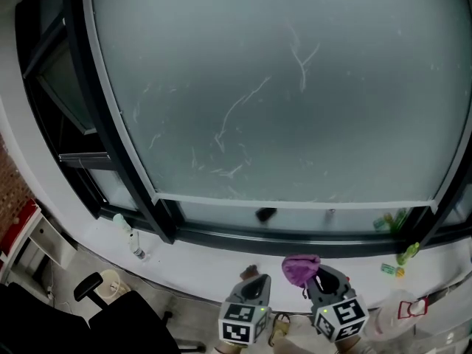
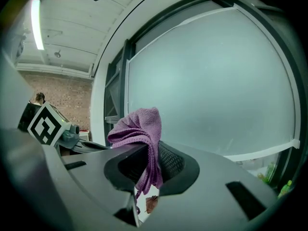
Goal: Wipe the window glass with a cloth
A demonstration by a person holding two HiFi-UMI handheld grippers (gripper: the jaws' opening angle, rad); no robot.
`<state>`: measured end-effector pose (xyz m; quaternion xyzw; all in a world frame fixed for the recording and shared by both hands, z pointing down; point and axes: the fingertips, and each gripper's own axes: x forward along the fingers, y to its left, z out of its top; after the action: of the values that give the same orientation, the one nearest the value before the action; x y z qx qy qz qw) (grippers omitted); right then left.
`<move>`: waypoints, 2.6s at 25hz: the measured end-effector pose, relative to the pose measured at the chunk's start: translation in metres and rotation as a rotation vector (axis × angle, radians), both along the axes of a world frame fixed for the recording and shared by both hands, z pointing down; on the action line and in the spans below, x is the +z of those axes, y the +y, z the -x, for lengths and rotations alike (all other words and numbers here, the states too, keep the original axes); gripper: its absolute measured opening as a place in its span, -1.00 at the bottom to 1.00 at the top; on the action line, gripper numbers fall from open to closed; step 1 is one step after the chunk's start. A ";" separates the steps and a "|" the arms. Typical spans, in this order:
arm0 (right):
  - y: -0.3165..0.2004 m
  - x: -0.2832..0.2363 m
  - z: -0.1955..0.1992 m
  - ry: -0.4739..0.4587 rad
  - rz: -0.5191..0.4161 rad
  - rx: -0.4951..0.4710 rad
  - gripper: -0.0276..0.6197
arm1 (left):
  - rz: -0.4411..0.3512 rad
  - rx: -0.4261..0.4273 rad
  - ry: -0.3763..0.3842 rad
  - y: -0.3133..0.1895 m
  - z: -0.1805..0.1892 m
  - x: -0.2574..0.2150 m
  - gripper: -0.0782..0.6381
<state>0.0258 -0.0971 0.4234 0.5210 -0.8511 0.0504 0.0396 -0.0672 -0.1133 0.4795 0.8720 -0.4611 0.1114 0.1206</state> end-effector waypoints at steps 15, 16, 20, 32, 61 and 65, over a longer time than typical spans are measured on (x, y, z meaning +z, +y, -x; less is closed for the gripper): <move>-0.145 -0.058 0.015 -0.010 -0.151 -0.051 -0.77 | -0.056 -0.023 0.006 -0.128 0.003 -0.031 -0.77; -0.156 -0.064 0.016 -0.012 -0.161 -0.057 -0.77 | -0.068 -0.027 0.005 -0.139 0.004 -0.038 -0.77; -0.204 -0.098 0.019 -0.036 -0.220 -0.070 -0.77 | -0.122 -0.029 0.000 -0.186 0.004 -0.070 -0.77; -0.337 -0.223 0.028 -0.051 -0.391 -0.052 -0.77 | -0.240 -0.066 -0.020 -0.311 0.012 -0.164 -0.77; -0.419 -0.261 0.002 0.136 -0.414 0.121 -0.77 | -0.305 -0.070 -0.011 -0.374 0.001 -0.196 -0.77; -0.412 -0.261 -0.026 0.146 -0.421 0.165 -0.77 | -0.309 -0.040 -0.002 -0.372 -0.013 -0.195 -0.77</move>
<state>0.0515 -0.5090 0.1624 0.5878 -0.7923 -0.1628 -0.0127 -0.0541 -0.4856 0.2840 0.8708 -0.4900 0.0375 -0.0133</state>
